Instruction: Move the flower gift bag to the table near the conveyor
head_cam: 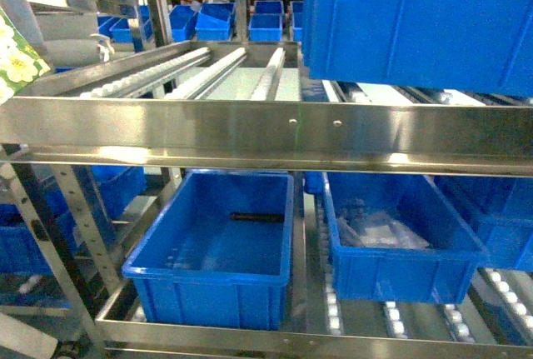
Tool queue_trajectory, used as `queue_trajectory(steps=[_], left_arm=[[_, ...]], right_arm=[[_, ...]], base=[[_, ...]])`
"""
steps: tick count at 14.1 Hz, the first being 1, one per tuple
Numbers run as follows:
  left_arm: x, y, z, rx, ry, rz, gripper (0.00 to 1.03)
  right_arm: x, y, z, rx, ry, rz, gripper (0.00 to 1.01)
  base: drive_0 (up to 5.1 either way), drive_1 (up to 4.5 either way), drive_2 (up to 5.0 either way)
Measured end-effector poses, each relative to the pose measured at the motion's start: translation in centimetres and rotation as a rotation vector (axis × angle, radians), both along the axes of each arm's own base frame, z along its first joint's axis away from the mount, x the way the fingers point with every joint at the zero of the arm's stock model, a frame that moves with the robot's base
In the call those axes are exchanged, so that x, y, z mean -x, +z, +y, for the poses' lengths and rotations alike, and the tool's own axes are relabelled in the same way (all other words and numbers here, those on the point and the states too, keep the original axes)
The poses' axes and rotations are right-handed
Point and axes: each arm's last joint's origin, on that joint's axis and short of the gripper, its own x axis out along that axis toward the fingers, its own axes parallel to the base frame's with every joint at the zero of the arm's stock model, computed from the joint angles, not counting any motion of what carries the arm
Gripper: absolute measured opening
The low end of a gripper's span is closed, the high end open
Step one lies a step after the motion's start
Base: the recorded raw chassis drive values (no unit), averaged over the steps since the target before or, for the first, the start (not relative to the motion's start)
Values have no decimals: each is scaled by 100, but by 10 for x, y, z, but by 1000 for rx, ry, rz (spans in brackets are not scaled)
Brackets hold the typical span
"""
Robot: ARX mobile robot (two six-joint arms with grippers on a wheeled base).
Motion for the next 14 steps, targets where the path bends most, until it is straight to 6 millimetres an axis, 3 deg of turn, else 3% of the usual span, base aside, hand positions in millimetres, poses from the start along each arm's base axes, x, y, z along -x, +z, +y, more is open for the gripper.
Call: queue_trajectory(steps=[14], left_arm=[[0,0,0,0,0,1,2]], right_arm=[[0,0,0,0,0,2,2]], base=[[-494,247,247]])
